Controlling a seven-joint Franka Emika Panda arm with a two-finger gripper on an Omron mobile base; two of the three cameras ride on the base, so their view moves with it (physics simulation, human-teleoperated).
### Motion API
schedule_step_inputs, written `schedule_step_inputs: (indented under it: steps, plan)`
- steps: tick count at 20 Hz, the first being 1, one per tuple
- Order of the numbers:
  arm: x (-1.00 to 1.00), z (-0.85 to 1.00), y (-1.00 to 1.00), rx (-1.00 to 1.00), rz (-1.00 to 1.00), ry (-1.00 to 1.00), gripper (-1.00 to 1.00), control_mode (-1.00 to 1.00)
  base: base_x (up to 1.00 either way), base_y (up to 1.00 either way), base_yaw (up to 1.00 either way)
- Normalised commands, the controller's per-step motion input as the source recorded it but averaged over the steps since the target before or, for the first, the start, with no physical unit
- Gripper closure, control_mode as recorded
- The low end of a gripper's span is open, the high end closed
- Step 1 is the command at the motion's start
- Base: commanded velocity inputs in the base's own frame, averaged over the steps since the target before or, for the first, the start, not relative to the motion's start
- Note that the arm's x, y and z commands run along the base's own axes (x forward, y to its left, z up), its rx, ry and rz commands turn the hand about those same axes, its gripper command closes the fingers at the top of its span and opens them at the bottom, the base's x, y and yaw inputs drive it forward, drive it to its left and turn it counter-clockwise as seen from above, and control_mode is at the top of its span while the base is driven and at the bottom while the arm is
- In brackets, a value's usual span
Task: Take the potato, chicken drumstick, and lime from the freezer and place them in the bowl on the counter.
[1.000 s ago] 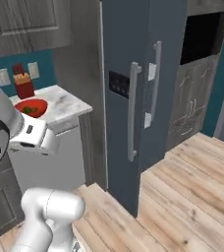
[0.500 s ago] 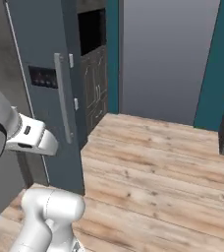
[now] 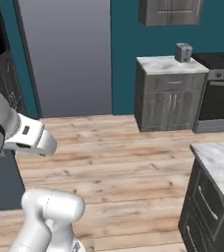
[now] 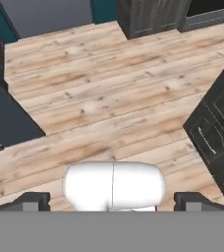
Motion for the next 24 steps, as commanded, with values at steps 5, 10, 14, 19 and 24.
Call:
schedule_step_inputs:
  steps: [5,10,14,19,24]
  plan:
    - [0.00,0.00,0.00,0.00,0.00,0.00,-1.00,1.00,0.81,-0.22,-0.42]
    - [0.00,0.00,0.00,0.00,0.00,0.00,-1.00,1.00,1.00,-0.29,-0.06]
    - [0.00,0.00,0.00,0.00,0.00,0.00,-1.00,1.00,1.00,-0.37,0.03]
    - [0.00,0.00,0.00,0.00,0.00,0.00,-1.00,1.00,1.00,-0.35,0.44]
    - [0.00,0.00,0.00,0.00,0.00,0.00,-1.00,1.00,0.97,-0.19,0.74]
